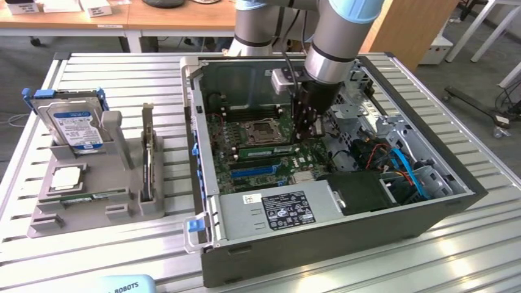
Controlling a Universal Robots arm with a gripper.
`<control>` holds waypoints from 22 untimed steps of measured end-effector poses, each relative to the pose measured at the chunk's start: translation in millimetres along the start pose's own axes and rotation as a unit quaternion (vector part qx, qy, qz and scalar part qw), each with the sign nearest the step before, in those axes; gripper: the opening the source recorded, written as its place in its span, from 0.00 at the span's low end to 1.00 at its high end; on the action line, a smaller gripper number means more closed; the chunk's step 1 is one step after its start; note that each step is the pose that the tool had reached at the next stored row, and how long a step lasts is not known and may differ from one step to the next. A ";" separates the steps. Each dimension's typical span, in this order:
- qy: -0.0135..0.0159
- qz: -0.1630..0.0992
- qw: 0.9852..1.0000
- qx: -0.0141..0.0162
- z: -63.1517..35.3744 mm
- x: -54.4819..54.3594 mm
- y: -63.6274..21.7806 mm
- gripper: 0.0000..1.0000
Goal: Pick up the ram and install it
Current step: 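Press down the ram until it locks into place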
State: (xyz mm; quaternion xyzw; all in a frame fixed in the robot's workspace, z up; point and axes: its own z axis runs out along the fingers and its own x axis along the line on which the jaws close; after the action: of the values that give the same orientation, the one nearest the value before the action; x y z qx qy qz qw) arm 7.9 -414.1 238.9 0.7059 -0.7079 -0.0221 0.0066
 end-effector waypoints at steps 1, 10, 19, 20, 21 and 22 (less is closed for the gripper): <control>0.000 0.000 1.000 0.000 -2.3 -0.1 0.1 0.10; 0.000 0.000 1.000 0.000 -15.5 -0.4 0.6 0.10; 0.000 0.000 1.000 0.000 -15.6 -0.3 1.9 0.10; 0.000 0.000 1.000 0.000 -15.6 -0.3 2.7 0.10; 0.000 0.000 1.000 0.000 -15.5 -0.3 3.8 0.10; 0.000 0.000 1.000 0.000 -15.5 -0.3 5.1 0.10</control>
State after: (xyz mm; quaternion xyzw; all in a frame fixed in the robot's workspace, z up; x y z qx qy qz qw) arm 3.4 -414.2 254.6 0.7060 -0.7079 -0.0221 0.0066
